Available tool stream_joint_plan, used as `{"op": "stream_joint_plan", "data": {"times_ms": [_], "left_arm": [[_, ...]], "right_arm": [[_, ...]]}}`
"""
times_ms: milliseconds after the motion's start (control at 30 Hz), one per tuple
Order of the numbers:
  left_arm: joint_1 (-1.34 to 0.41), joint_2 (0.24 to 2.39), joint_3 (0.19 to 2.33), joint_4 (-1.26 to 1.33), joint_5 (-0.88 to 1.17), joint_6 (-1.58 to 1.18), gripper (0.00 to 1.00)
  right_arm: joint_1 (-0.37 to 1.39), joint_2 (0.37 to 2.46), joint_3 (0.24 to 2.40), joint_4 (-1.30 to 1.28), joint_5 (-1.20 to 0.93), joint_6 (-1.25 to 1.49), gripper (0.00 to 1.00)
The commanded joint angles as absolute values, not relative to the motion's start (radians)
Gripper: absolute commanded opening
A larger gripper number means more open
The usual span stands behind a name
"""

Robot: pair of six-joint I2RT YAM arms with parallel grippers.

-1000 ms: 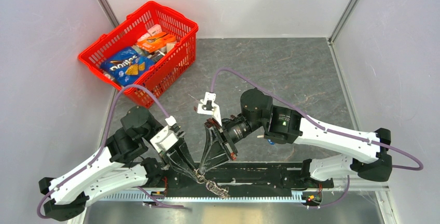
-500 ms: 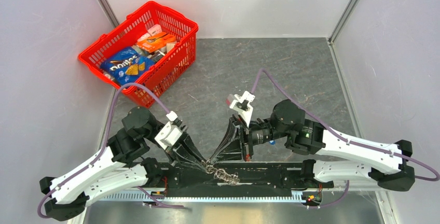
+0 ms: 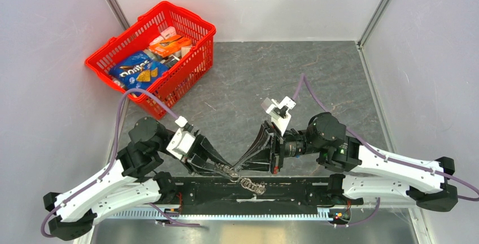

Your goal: Put the keys on the keyring

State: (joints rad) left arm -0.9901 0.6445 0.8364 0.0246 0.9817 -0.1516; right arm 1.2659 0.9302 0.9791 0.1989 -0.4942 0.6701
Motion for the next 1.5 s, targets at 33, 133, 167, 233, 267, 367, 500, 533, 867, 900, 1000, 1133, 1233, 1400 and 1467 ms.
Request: {"op": "stream_joint_plan", "data": {"times_ms": [33, 133, 167, 233, 267, 367, 500, 533, 867, 900, 1000, 1133, 1233, 1400, 1467], "left_arm": [[-0.989, 0.627, 0.856, -0.038, 0.884, -0.093, 0.51], [-0.989, 0.626, 0.869, -0.087, 0.855, -0.071, 0.66], [-0.989, 0.627, 0.876, -0.111, 0.839, -0.061, 0.76], [-0.989, 0.627, 0.891, -0.159, 0.803, -0.04, 0.78], [-0.989, 0.623, 0.898, -0.179, 0.782, -0.033, 0.8], [-0.989, 0.601, 0.914, -0.202, 0.684, -0.036, 0.83], [-0.989, 0.559, 0.912, -0.174, 0.546, -0.073, 0.83], [-0.989, 0.552, 0.914, -0.169, 0.516, -0.084, 0.83], [-0.989, 0.566, 0.955, -0.123, 0.537, -0.219, 0.7], [-0.989, 0.576, 0.958, -0.116, 0.549, -0.229, 0.7], [-0.989, 0.597, 0.951, -0.087, 0.573, -0.251, 0.69], [-0.989, 0.602, 0.941, -0.051, 0.591, -0.261, 0.69], [-0.989, 0.604, 0.938, -0.031, 0.61, -0.268, 0.69], [-0.989, 0.621, 0.942, -0.005, 0.652, -0.294, 0.69], [-0.989, 0.629, 0.94, 0.01, 0.672, -0.311, 0.69]], "right_arm": [[1.274, 0.883, 1.024, 0.202, -0.508, 0.651, 0.0], [1.275, 0.881, 1.026, 0.198, -0.504, 0.65, 0.0], [1.274, 0.88, 1.027, 0.197, -0.501, 0.649, 0.0], [1.273, 0.875, 1.028, 0.187, -0.491, 0.643, 0.0], [1.273, 0.872, 1.029, 0.178, -0.483, 0.637, 0.0], [1.274, 0.862, 1.041, 0.13, -0.453, 0.61, 0.0], [1.274, 0.857, 1.057, 0.074, -0.412, 0.563, 0.0], [1.273, 0.857, 1.059, 0.065, -0.404, 0.554, 0.0], [1.274, 0.851, 1.084, 0.005, -0.332, 0.407, 0.0], [1.273, 0.85, 1.087, 0.009, -0.334, 0.395, 0.0], [1.273, 0.845, 1.092, 0.038, -0.341, 0.37, 0.0], [1.274, 0.835, 1.09, 0.068, -0.341, 0.347, 0.0], [1.274, 0.835, 1.097, 0.072, -0.344, 0.33, 0.0], [1.275, 0.853, 1.121, 0.04, -0.333, 0.27, 0.0], [1.274, 0.862, 1.131, 0.026, -0.329, 0.244, 0.0]]}}
